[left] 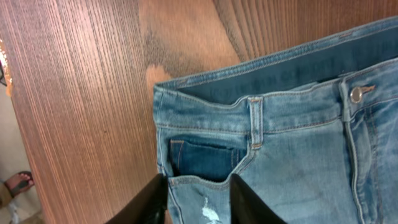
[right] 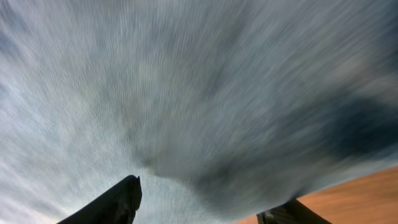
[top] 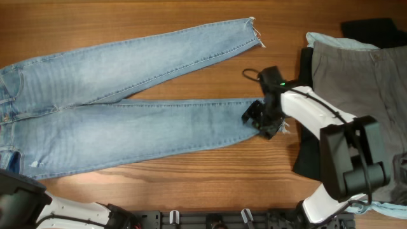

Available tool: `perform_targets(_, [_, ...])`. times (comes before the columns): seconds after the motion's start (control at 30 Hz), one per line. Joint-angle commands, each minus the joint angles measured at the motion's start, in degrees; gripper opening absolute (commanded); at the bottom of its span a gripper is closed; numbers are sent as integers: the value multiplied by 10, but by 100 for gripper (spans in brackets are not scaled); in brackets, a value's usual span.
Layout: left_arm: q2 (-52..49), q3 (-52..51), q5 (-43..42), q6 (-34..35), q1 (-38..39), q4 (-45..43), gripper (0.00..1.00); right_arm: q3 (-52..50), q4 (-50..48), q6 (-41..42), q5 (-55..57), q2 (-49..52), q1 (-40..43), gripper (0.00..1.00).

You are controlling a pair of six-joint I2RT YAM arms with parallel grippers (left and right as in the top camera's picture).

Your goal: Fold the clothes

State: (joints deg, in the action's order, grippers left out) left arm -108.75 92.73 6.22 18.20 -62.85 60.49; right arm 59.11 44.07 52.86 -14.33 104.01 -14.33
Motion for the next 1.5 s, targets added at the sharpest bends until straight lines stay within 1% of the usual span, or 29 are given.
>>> perform_targets(0.0, [0,-7,12,1,-3,-5,36,3,9,-12,75,-29,45,72])
perform_targets(0.1, [0,-7,12,1,-3,-5,40,3,71,-19,76,-66,79,81])
perform_targets(0.17, [0,-7,12,1,-3,-5,42,0,85,-19,75,-68,90,80])
perform_targets(0.2, [0,-7,12,1,-3,-5,42,-4,82,-18,75,-67,90,75])
perform_targets(0.27, [0,-7,12,1,-4,-5,44,-15,75,-16,68,-67,89,71])
perform_targets(0.33, [0,-7,12,1,-8,-5,46,-33,81,13,66,-67,88,60])
perform_targets(0.37, [0,-7,12,1,-10,-5,47,-46,82,27,57,-67,88,49])
perform_targets(0.4, [0,-7,12,1,-12,-5,48,-57,79,33,52,-67,88,42])
perform_targets(0.43, [0,-7,12,1,-13,-6,49,-65,76,36,51,-67,88,40])
perform_targets(0.47, [0,-7,12,1,-15,-8,51,-71,73,42,52,-67,88,36])
perform_targets(0.5, [0,-7,12,1,-17,-10,52,-78,64,43,51,-67,88,35])
perform_targets(0.6, [0,-7,12,1,-19,-18,54,-93,9,41,52,-67,88,37])
perform_targets(0.63, [0,-7,11,1,-19,-20,54,-94,-17,33,51,-67,88,41])
perform_targets(0.7, [0,-7,12,1,-19,-21,55,-94,-47,-4,33,-67,88,41])
perform_targets(0.73, [0,-7,11,1,-19,-23,55,-94,-57,-30,19,-68,88,44])
perform_targets(0.8, [0,-7,12,1,-19,-27,58,-93,-56,-60,7,-76,88,46])
perform_targets(0.87, [0,-7,12,1,-19,-34,59,-93,-67,-64,14,-94,88,53])
perform_targets(0.9, [0,-7,12,1,-19,-38,59,-93,-80,-64,14,-95,88,54])
perform_targets(0.93, [0,-7,12,1,-19,-41,60,-93,-96,-66,6,-95,88,53])
perform_targets(1.0, [0,-7,12,1,-19,-44,60,-93,-118,-102,-28,-95,88,50])
perform_targets(1.1, [0,-7,12,1,-19,-44,60,-93,-131,-143,-45,-97,88,51])
perform_targets(1.17, [0,-7,11,1,-19,-46,61,-93,-212,-198,-106,-97,88,51])
perform_targets(1.2, [0,-7,11,1,-19,-46,61,-93,-245,-198,-110,-97,88,54])
perform_targets(1.3, [0,-7,11,1,-19,-46,61,-93,-299,-195,-101,-97,88,58])
perform_targets(1.37, [0,-7,11,1,-19,-46,60,-93,-285,-193,-78,-97,88,57])
perform_targets(1.4, [0,-7,11,1,-19,-45,61,-93,-257,-193,-52,-97,88,57])
perform_targets(1.43, [0,-7,11,1,-19,-43,61,-93,-216,-192,-16,-97,90,53])
perform_targets(1.47, [0,-7,11,1,-19,-43,61,-93,-201,-197,-6,-97,92,52])
